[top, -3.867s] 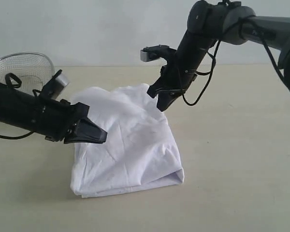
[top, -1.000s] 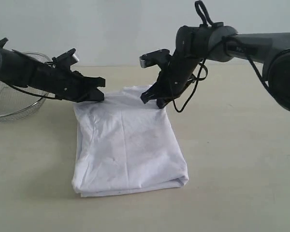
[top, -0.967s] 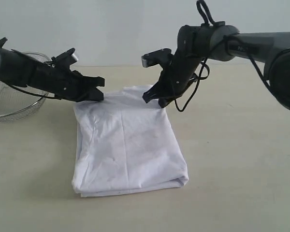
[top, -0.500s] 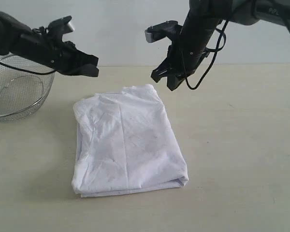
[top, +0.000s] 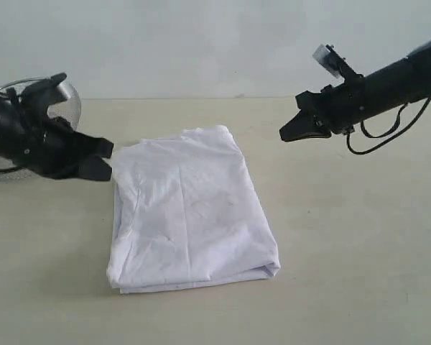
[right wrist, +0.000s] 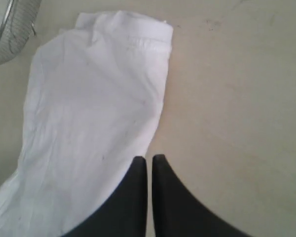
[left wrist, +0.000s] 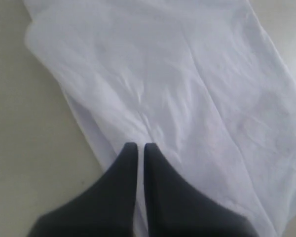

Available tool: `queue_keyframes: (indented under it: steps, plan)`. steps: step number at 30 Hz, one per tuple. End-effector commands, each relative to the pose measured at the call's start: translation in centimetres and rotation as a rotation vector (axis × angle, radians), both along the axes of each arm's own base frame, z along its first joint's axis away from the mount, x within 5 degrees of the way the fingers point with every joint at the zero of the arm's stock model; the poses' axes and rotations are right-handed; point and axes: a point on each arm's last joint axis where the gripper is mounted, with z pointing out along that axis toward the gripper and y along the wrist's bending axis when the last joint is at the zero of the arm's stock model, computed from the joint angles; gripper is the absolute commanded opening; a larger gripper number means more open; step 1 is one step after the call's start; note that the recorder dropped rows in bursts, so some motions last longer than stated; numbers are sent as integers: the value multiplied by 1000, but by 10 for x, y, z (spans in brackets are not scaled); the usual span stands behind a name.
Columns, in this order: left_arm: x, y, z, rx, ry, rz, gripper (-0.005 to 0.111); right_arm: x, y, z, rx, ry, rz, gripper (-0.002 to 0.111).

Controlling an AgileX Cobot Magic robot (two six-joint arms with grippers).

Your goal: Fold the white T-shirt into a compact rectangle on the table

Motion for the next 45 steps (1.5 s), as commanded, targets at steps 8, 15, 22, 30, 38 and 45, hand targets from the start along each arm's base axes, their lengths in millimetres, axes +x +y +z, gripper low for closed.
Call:
queue_keyframes:
  steps: [8,15,22,30,38,45]
  plan:
    - [-42,-4,-21,-115,29,-14,5,23,37,-56,144,107,35,10]
    - [-42,-5,-20,-132,33,-21,5,29,48,-59,101,112,-45,61]
    - [-42,-6,-20,-137,33,-15,5,28,75,-62,59,110,-34,62]
    - [-43,-7,-19,-151,40,-27,5,28,95,-66,-3,85,-38,52]
    - [-43,-7,-19,-148,33,-38,5,28,91,-69,-81,64,-23,0]
    - [-42,-6,-19,-141,27,-32,5,32,49,-45,-230,51,-98,0]
